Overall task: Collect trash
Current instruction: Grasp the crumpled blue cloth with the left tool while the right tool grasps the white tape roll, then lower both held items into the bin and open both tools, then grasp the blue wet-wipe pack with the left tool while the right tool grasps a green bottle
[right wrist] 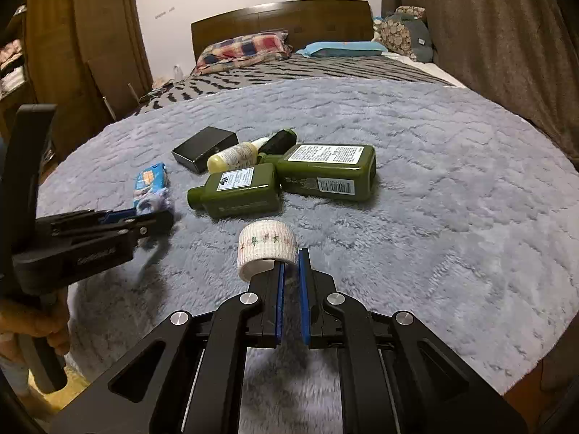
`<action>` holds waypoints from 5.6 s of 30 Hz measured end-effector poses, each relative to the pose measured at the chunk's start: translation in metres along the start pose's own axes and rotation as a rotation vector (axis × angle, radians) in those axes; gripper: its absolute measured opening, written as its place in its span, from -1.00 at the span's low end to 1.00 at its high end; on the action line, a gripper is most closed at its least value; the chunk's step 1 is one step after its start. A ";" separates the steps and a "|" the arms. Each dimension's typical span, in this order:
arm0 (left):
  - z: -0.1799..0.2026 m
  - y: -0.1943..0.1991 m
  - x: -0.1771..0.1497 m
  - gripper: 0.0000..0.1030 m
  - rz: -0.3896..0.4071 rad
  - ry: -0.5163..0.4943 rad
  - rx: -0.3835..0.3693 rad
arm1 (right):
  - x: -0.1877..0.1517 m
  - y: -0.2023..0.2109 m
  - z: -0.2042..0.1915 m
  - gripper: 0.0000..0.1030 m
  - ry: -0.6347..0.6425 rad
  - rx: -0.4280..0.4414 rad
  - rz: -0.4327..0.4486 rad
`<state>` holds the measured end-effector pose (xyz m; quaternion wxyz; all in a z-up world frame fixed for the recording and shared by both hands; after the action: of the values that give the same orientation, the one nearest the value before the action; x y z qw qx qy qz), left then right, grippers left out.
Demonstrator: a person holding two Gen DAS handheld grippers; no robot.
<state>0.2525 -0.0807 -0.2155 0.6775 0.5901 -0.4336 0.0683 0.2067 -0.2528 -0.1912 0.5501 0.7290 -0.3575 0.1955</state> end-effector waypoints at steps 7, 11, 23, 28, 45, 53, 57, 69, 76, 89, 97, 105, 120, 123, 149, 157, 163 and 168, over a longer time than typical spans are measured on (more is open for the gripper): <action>0.020 0.052 -0.017 -0.44 0.065 -0.020 0.016 | -0.003 0.036 -0.006 -0.83 0.009 0.014 0.049; 0.039 0.083 -0.028 -0.44 0.103 -0.047 0.007 | -0.009 0.059 -0.010 -0.83 0.018 0.018 0.071; 0.081 0.132 -0.076 -0.44 0.131 -0.061 -0.033 | -0.056 0.103 -0.008 -0.83 0.034 0.034 0.048; 0.098 0.124 -0.107 -0.44 0.081 -0.058 -0.067 | -0.089 0.099 0.000 -0.83 0.048 0.013 -0.016; 0.126 0.052 -0.211 -0.44 -0.178 -0.033 -0.157 | -0.196 0.041 0.022 -0.83 0.041 -0.030 -0.334; 0.142 0.012 -0.249 -0.44 -0.307 -0.023 -0.223 | -0.231 0.008 0.033 -0.83 -0.002 -0.047 -0.469; 0.146 -0.001 -0.260 -0.43 -0.348 -0.024 -0.239 | -0.242 -0.001 0.036 -0.83 -0.022 -0.054 -0.513; 0.149 -0.021 -0.273 -0.36 -0.398 -0.010 -0.259 | -0.251 -0.020 0.046 -0.80 -0.034 -0.052 -0.560; 0.143 -0.019 -0.273 -0.15 -0.388 0.003 -0.252 | -0.251 -0.022 0.052 -0.41 -0.045 -0.056 -0.563; 0.127 0.006 -0.250 0.55 -0.348 0.002 -0.208 | -0.225 -0.005 0.048 0.52 -0.053 -0.052 -0.490; 0.103 0.042 -0.210 0.84 -0.234 0.009 -0.151 | -0.182 0.021 0.049 0.88 -0.008 -0.072 -0.329; 0.073 0.076 -0.166 0.84 -0.123 -0.001 -0.062 | -0.120 0.050 0.051 0.91 -0.021 -0.074 -0.185; -0.006 0.070 -0.077 0.84 -0.004 0.005 0.089 | -0.016 0.019 0.031 0.91 -0.035 -0.040 -0.042; -0.024 0.060 -0.064 0.84 -0.010 -0.007 0.136 | -0.010 -0.003 0.011 0.91 -0.029 -0.006 -0.064; -0.096 0.004 0.014 0.84 -0.008 0.033 0.151 | 0.021 -0.085 -0.059 0.65 0.112 -0.056 -0.060; -0.089 -0.028 0.036 0.84 -0.039 0.068 0.146 | 0.006 -0.060 -0.043 0.65 0.084 -0.014 -0.048; -0.089 -0.056 0.033 0.22 -0.106 0.081 0.140 | 0.001 -0.046 -0.033 0.65 0.069 0.002 -0.040; -0.081 -0.046 0.028 -0.06 -0.087 0.051 0.134 | -0.004 -0.036 -0.022 0.65 0.054 0.001 -0.035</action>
<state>0.3381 -0.0366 -0.2251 0.6498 0.6503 -0.3848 0.0827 0.2326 -0.2258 -0.2111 0.5623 0.7299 -0.3297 0.2056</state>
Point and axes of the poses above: each gripper's, at about its wrist camera, not at the fingertips, and y roughly against the way its jaws point, z to its right, x to its top, the point moved 7 cm from there along -y, roughly the way its jaws point, and after that the axes turned 15 degrees about -y, right-handed, at the moved point
